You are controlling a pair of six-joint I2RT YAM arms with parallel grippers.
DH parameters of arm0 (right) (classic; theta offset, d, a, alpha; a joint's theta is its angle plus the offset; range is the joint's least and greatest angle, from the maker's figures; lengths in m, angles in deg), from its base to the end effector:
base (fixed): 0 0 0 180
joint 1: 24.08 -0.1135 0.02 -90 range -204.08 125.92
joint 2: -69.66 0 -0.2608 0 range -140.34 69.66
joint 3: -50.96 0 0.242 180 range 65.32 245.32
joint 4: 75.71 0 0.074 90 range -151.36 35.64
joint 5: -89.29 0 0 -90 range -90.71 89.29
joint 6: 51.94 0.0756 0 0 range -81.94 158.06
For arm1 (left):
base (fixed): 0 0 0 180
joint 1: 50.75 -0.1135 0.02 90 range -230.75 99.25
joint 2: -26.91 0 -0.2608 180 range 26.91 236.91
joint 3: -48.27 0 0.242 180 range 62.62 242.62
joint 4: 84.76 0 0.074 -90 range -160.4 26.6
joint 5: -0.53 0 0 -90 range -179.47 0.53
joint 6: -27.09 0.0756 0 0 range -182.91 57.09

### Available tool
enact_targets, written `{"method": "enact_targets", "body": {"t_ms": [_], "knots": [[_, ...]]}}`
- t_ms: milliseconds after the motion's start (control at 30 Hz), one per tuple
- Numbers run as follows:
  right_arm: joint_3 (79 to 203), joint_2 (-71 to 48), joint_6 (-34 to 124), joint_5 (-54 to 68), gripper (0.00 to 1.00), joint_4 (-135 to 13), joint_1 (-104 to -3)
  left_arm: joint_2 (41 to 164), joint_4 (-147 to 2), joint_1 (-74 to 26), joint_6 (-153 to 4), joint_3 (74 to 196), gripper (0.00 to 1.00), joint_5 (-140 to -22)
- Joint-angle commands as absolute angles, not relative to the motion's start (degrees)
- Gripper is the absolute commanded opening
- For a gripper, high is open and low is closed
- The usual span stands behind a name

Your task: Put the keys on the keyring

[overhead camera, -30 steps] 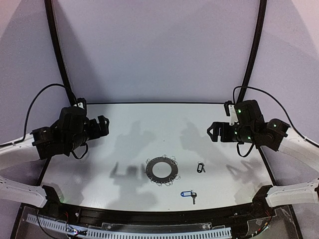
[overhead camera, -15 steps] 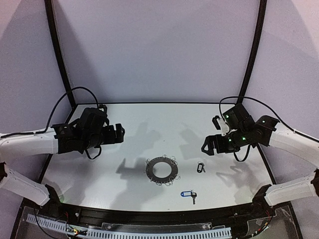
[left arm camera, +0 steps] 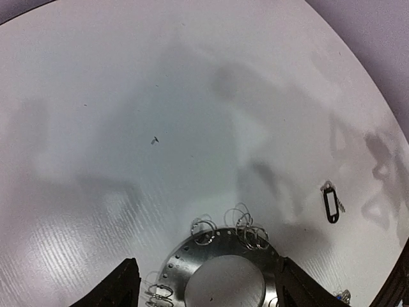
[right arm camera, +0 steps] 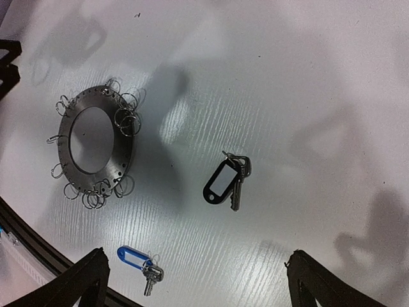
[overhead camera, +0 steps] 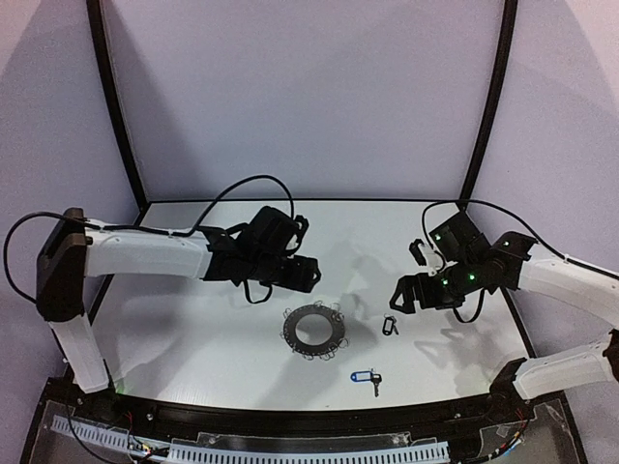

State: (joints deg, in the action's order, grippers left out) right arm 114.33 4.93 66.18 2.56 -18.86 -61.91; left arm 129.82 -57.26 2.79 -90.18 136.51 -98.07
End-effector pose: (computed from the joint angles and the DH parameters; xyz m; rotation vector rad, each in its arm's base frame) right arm 0.1785 0.1441 0.2165 -0.2473 2.6549 0.4771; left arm 0.2602 -0.3332 0.2066 0.4594 2.3149 -0.5429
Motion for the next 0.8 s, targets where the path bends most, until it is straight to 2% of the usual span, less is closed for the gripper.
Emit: {"method": "enact_targets", "body": {"t_ms": [0,233,333,600,767], "knots": [[112.6,5.7,66.9,3.2,0.97,-19.8,-61.7,131.8,-51.6,3.5,-84.7,139.4,0.73,-94.3],[112.2,6.0,66.6,2.6,0.96,-20.6,-61.7,137.1,-50.0,3.5,-77.5,140.8,0.69,-88.7],[112.5,5.7,66.3,2.4,0.96,-20.7,-61.7,140.8,-47.7,3.5,-75.6,144.9,0.62,-90.8],[112.5,5.6,66.3,2.0,0.96,-21.5,-61.7,145.2,-46.9,3.6,-74.0,148.4,0.5,-90.3],[113.0,5.0,65.6,1.9,0.96,-21.8,-61.7,147.5,-46.9,3.6,-73.2,150.5,0.49,-90.1]]}}
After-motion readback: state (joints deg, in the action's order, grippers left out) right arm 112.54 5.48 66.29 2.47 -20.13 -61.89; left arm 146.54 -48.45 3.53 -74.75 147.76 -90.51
